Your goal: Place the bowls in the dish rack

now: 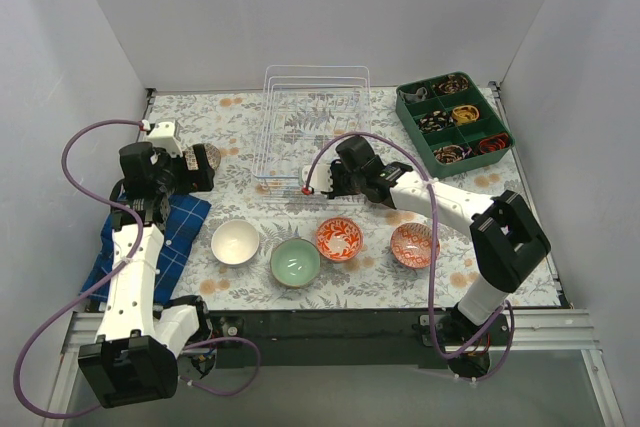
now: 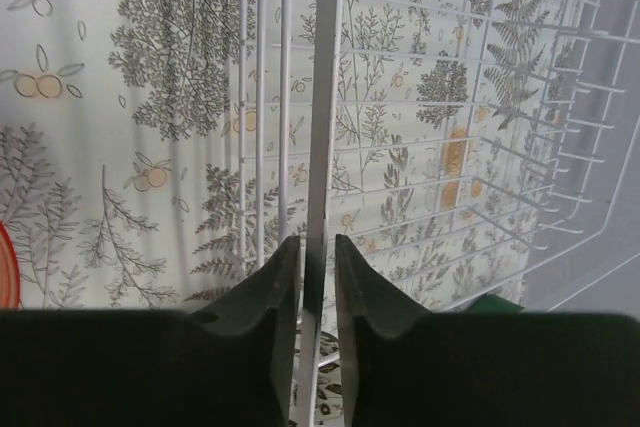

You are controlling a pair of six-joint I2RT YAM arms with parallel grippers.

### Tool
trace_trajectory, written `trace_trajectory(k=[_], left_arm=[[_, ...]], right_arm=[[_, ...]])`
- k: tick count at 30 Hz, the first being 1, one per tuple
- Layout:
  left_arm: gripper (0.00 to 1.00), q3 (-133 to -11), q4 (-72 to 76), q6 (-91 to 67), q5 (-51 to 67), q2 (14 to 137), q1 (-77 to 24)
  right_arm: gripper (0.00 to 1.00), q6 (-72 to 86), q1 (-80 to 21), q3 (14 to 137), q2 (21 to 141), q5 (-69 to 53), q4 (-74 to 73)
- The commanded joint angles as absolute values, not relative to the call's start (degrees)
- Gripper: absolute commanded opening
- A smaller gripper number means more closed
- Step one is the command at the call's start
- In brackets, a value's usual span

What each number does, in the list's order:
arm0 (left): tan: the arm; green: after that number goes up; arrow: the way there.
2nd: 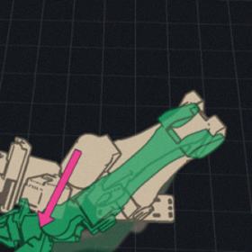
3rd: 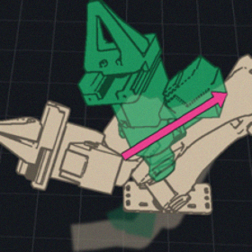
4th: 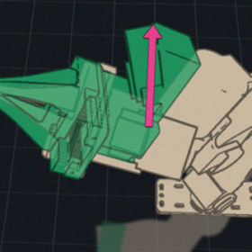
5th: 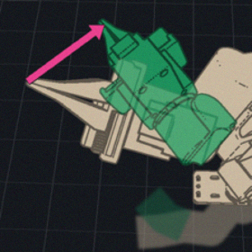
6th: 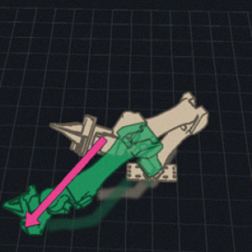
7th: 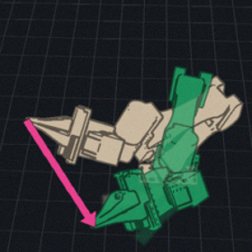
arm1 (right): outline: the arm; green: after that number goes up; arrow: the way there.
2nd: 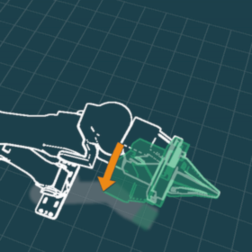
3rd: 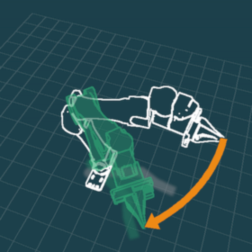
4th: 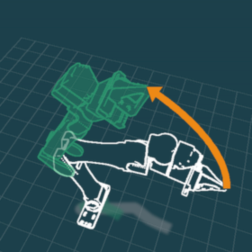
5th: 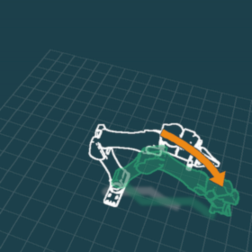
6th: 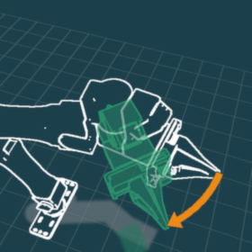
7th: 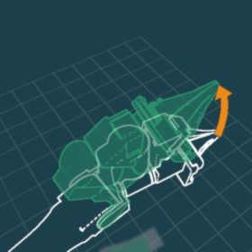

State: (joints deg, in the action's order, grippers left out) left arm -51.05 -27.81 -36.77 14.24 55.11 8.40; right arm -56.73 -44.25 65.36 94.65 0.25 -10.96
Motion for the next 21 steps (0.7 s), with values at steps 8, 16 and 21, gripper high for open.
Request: trace_trajectory(k=[8,16,21], left_arm=[[0.98,-54.0,-26.8,-36.6,18.8,54.2,8.2],[0.98,-55.5,-25.4,-39.9,18.7,54.3,8.2],[0.98,-55.7,-26.0,-40.2,17.8,55.0,7.6]], right_arm=[[0.76,-50.9,-44.1,69.1,87.2,7.2,-18.5],[0.83,-28.1,-40.9,67.1,75.9,10.5,-31.3],[0.80,-16.9,-33.6,61.1,69.0,0.5,-38.8]])
